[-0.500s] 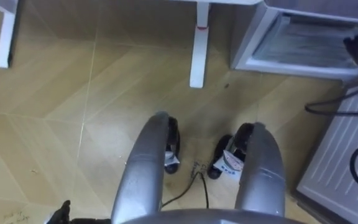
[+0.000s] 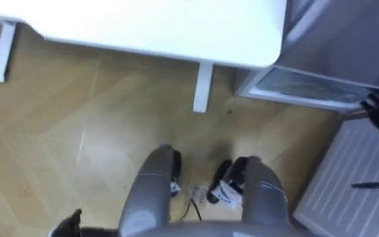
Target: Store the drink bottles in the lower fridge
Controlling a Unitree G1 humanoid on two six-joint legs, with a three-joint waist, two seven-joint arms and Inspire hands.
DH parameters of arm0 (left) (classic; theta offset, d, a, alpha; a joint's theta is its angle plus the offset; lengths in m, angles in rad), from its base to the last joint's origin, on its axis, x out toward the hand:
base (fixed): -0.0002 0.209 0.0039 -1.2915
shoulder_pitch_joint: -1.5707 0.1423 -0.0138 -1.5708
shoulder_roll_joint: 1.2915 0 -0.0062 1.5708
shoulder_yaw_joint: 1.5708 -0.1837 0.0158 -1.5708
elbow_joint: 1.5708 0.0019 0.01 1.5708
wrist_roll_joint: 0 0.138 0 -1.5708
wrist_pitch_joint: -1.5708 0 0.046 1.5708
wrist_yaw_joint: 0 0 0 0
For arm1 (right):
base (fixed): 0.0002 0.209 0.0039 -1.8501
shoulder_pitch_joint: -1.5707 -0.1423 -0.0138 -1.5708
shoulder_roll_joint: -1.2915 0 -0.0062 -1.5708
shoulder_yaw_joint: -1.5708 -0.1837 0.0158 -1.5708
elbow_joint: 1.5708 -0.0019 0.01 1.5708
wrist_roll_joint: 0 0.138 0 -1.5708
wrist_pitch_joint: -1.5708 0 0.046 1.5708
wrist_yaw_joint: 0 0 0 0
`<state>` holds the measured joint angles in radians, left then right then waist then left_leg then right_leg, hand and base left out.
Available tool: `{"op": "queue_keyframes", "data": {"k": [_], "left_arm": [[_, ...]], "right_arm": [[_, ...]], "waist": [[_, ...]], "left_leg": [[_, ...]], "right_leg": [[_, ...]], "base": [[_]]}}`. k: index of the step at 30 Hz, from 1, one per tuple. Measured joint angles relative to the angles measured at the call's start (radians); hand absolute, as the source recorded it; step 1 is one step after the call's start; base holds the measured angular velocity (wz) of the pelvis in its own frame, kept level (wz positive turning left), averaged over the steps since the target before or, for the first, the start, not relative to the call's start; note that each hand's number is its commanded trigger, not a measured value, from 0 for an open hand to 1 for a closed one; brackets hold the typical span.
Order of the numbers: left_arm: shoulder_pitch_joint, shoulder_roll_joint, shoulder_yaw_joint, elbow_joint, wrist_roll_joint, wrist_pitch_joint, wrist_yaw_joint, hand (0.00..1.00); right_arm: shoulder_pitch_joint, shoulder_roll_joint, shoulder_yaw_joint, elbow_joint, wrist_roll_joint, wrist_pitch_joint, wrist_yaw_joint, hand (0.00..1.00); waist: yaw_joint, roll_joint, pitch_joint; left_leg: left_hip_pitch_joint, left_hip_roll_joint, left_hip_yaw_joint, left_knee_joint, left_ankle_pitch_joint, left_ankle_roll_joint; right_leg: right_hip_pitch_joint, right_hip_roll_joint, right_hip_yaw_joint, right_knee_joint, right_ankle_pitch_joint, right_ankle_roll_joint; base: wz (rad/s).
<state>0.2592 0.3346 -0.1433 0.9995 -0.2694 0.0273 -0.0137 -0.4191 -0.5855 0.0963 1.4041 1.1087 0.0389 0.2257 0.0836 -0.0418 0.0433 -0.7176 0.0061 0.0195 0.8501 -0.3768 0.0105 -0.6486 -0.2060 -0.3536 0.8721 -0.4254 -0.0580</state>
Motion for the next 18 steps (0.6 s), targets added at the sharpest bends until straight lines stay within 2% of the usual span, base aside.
{"op": "queue_keyframes", "data": {"k": [2, 3, 6, 8, 11, 14, 18], "left_arm": [[-0.018, 0.000, 0.024, 0.001, 0.037, 0.010, 0.002, 0.00], [-0.018, 0.000, 0.025, 0.001, 0.040, 0.010, 0.002, 0.00], [-0.020, -0.004, 0.026, 0.010, 0.048, 0.011, 0.006, 0.00], [-0.025, -0.011, 0.026, 0.024, 0.048, 0.009, 0.007, 0.00], [-0.037, -0.017, 0.031, 0.060, 0.048, 0.004, 0.001, 0.00], [-0.036, -0.024, 0.079, 0.089, 0.081, 0.004, 0.006, 0.00], [-0.030, -0.046, 0.101, 0.105, 0.104, 0.016, 0.011, 0.00]], "right_arm": [[0.101, 0.008, 0.007, 0.004, -0.078, 0.028, 0.076, 0.00], [0.119, 0.014, 0.007, 0.005, -0.092, 0.032, 0.092, 0.00], [0.201, 0.058, 0.006, 0.015, -0.155, 0.048, 0.141, 0.00], [0.282, 0.103, 0.011, 0.001, -0.185, 0.053, 0.184, 0.00], [0.343, 0.156, 0.020, 0.000, -0.278, 0.064, 0.215, 0.00], [0.396, 0.199, 0.020, -0.009, -0.381, 0.066, 0.235, 0.00], [0.448, 0.244, 0.021, -0.023, -0.445, 0.072, 0.233, 0.00]], "waist": [[0.005, -0.005, -0.0060], [0.005, -0.006, -0.0065], [0.001, -0.002, -0.0112], [0.000, -0.001, -0.0262], [0.002, 0.005, -0.0285], [-0.003, 0.004, -0.0282], [0.001, 0.004, -0.0277]], "left_leg": [[0.068, 0.000, -0.009, -0.056, 0.002, -0.001], [0.086, 0.000, -0.011, -0.069, 0.003, -0.001], [0.197, 0.000, -0.015, -0.145, 0.005, 0.002], [0.273, 0.001, -0.018, -0.204, 0.011, 0.002], [0.348, 0.015, -0.024, -0.255, 0.013, 0.002], [0.410, 0.014, -0.024, -0.296, 0.015, 0.004], [0.483, 0.014, -0.024, -0.349, 0.024, 0.007]], "right_leg": [[0.075, 0.019, -0.007, -0.071, 0.011, 0.017], [0.094, 0.023, -0.007, -0.088, 0.015, 0.020], [0.202, 0.041, -0.006, -0.176, 0.036, 0.035], [0.276, 0.056, -0.004, -0.246, 0.055, 0.045], [0.353, 0.084, -0.002, -0.323, 0.082, 0.051], [0.417, 0.091, -0.005, -0.367, 0.094, 0.059], [0.496, 0.109, -0.004, -0.435, 0.116, 0.071]], "base": [[0.08], [-0.07], [-0.15], [-0.12], [-0.18], [-0.02], [0.01]]}}
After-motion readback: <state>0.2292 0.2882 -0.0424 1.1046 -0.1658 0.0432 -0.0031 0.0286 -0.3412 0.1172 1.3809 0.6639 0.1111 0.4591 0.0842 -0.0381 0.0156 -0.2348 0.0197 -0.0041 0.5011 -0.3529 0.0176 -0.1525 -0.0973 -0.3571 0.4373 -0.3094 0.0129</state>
